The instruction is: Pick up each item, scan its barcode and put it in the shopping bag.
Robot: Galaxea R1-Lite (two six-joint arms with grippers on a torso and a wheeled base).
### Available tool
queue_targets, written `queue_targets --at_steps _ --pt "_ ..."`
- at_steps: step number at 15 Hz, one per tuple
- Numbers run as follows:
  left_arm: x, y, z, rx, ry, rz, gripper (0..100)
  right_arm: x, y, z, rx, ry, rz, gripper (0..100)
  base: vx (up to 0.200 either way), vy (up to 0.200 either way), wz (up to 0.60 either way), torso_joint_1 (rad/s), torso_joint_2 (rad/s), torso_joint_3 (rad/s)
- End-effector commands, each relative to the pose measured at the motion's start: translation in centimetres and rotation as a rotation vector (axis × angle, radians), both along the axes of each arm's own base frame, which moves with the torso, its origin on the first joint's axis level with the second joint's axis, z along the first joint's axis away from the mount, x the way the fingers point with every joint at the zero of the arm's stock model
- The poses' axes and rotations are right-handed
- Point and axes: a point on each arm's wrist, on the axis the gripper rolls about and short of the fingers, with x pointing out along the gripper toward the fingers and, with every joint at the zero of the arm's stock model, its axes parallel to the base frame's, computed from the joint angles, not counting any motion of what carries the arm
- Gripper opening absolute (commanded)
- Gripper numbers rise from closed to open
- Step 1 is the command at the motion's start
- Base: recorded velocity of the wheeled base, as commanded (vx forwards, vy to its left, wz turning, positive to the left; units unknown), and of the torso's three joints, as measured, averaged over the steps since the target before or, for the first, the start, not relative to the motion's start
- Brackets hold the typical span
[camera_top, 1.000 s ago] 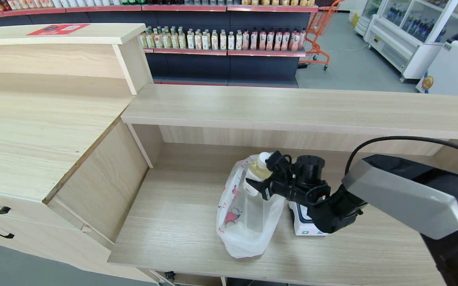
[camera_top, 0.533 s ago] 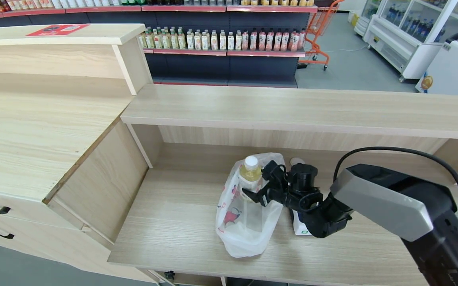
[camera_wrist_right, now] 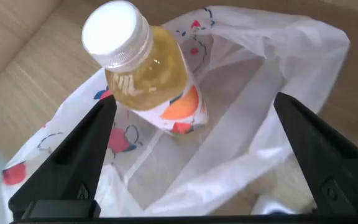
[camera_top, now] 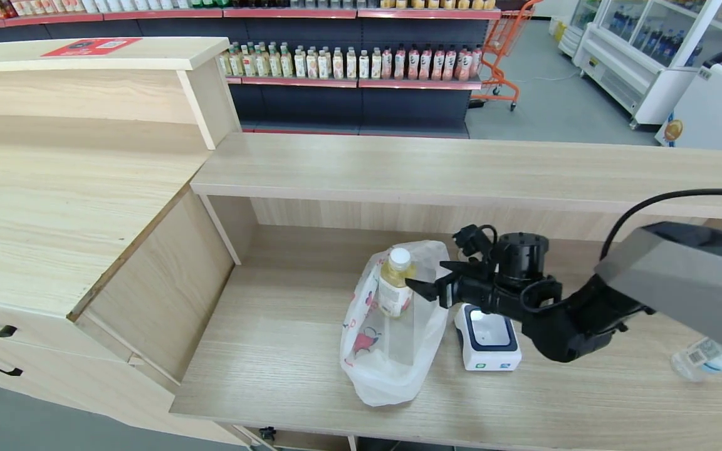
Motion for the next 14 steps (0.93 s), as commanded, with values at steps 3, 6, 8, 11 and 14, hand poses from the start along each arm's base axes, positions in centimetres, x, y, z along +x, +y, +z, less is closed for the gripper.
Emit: queue_targets --at_steps 3,6,8,11,14 --pt "0.0 0.0 0.0 0.000 0.000 0.000 100 -8.0 -8.8 8.9 0.036 0.112 -0.195 100 0.000 0.000 0.00 0.000 0.00 0.000" --pt "0.0 0.0 0.0 0.000 0.001 0.000 100 -12.8 -11.1 9.9 0.023 0.140 -0.270 100 0.000 0.000 0.00 0.000 0.00 0.000" --pt "0.0 0.0 0.0 0.000 0.001 0.000 100 -16.1 -12.0 9.8 0.024 0.139 -0.359 100 0.000 0.000 0.00 0.000 0.00 0.000" --pt "0.0 0.0 0.0 0.000 0.001 0.000 100 -19.9 -13.3 8.9 0.041 0.160 -0.410 100 0.000 0.000 0.00 0.000 0.00 0.000" --pt "0.0 0.0 0.0 -0.002 0.001 0.000 100 -22.5 -13.6 8.0 0.041 0.166 -0.418 100 0.000 0.000 0.00 0.000 0.00 0.000"
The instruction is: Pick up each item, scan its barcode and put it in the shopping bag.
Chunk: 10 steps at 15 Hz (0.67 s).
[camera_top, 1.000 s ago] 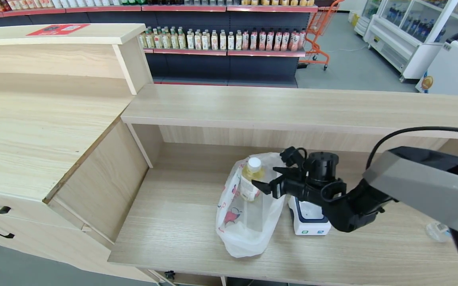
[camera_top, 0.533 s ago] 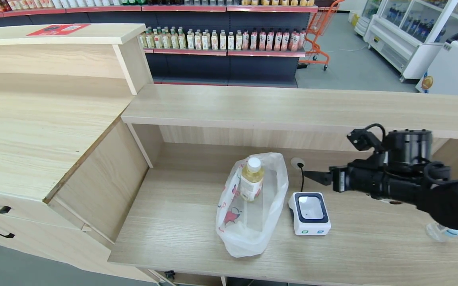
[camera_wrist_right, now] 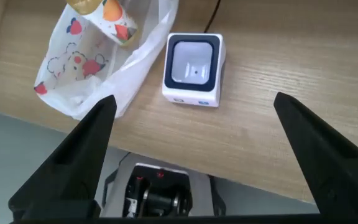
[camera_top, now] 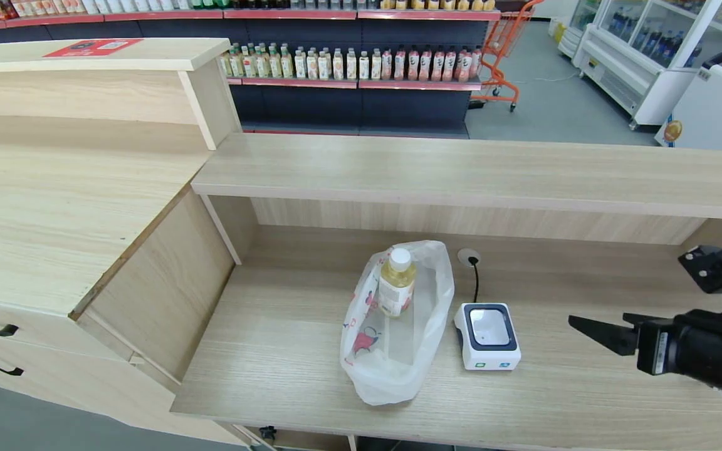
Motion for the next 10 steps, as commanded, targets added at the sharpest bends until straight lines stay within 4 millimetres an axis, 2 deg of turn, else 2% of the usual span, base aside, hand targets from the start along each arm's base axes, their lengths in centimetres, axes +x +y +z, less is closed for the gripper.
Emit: queue_targets --at_steps 1,3,10 --pt "0.0 0.0 0.0 0.000 0.001 0.000 100 -2.7 -0.3 -0.1 0.003 -0.033 -0.008 100 0.000 0.000 0.00 0.000 0.00 0.000" --pt "0.0 0.0 0.0 -0.003 0.001 0.000 100 -3.5 -0.3 -0.3 0.003 -0.010 -0.008 100 0.000 0.000 0.00 0.000 0.00 0.000" --pt "0.0 0.0 0.0 0.000 0.001 0.000 100 -3.9 -0.4 -0.2 0.009 -0.004 -0.016 100 -0.200 -0.200 0.00 0.001 0.00 0.004"
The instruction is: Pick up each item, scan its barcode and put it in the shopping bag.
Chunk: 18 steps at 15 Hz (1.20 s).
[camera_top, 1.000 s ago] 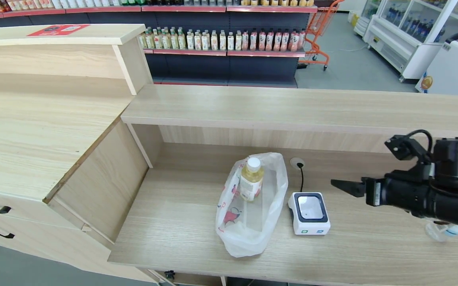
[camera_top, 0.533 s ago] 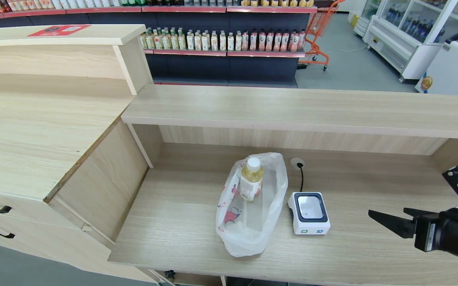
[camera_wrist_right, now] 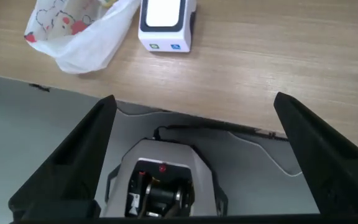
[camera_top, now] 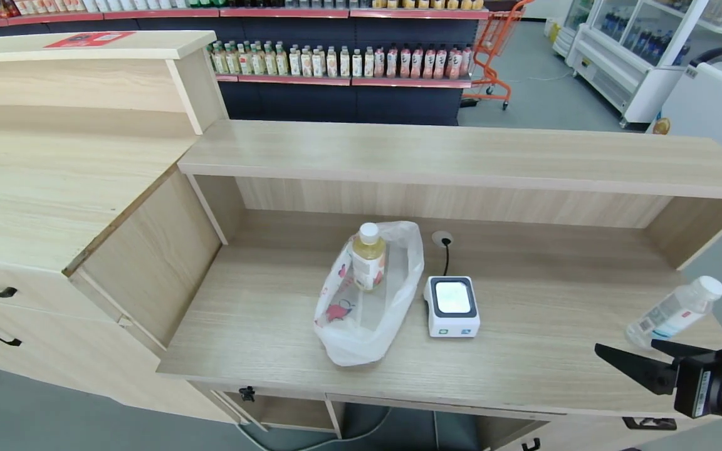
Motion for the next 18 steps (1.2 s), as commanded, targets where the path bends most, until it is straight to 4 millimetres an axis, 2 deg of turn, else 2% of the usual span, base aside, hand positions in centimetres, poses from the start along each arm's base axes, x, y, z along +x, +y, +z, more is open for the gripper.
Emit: queue_targets --at_steps 1,5,11,18 --pt "0.0 0.0 0.0 0.002 0.001 0.000 100 -0.1 -0.1 0.0 0.000 -0.001 -0.003 100 -0.200 -0.200 0.00 0.002 0.00 0.002" --pt "0.0 0.0 0.0 0.007 0.000 0.000 100 -0.6 -0.6 0.3 0.000 0.010 -0.039 100 0.000 0.000 0.00 0.000 0.00 0.000" --pt "0.0 0.0 0.0 0.008 0.000 0.000 100 -0.4 -2.3 0.5 0.001 0.005 -0.166 100 0.000 -0.200 0.00 0.008 0.00 -0.002" --pt "0.0 0.0 0.0 0.008 0.001 -0.001 100 0.1 -3.0 0.9 0.001 0.001 -0.208 100 0.000 -0.200 0.00 0.002 0.00 0.005"
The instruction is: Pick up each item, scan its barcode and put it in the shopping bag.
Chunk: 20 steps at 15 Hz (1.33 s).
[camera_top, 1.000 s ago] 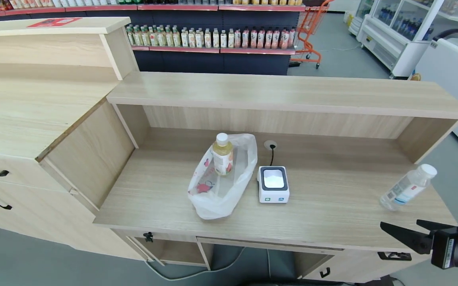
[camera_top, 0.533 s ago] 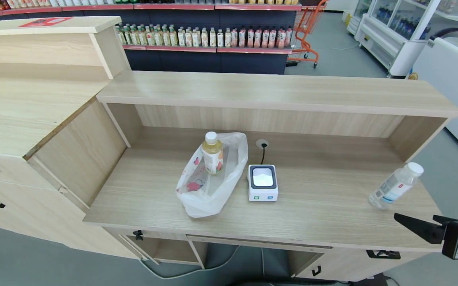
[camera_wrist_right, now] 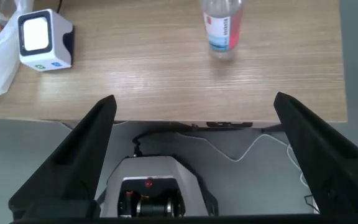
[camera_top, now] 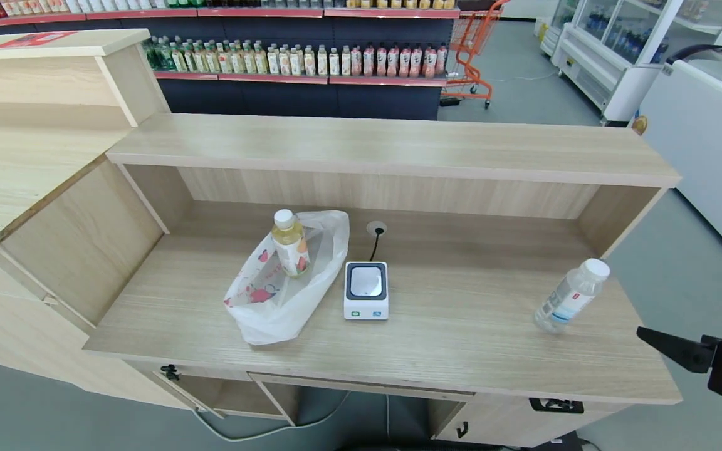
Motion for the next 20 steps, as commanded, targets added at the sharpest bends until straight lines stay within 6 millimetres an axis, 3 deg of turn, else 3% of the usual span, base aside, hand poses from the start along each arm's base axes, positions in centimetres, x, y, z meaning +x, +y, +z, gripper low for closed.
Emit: queue_targets --at_steps 1,9,11,14,17,20 --pt "0.0 0.0 0.0 0.000 0.001 0.000 100 0.2 -0.2 0.0 0.001 0.006 -0.007 100 0.000 -0.200 0.00 0.012 0.00 -0.002" --pt "0.0 0.0 0.0 0.000 0.000 0.001 100 0.2 -0.2 -0.4 0.003 0.025 -0.007 100 0.000 -0.200 0.00 0.001 0.00 0.002" --pt "0.0 0.0 0.0 -0.005 0.001 0.001 100 0.7 -0.2 -0.6 0.007 0.044 -0.009 100 0.000 0.000 0.00 0.000 0.00 0.000" --pt "0.0 0.0 0.0 -0.003 0.000 0.001 100 2.8 -0.6 -1.6 -0.005 0.113 -0.048 100 0.000 0.000 0.00 0.000 0.00 0.000" --pt "0.0 0.0 0.0 -0.003 0.001 0.001 100 5.2 0.8 -3.7 -0.024 0.160 0.013 100 0.000 0.000 0.00 0.000 0.00 0.000" --pt "0.0 0.0 0.0 -0.003 0.001 0.001 100 9.5 1.2 -6.4 -0.044 0.090 0.010 100 0.000 0.000 0.00 0.000 0.00 0.000"
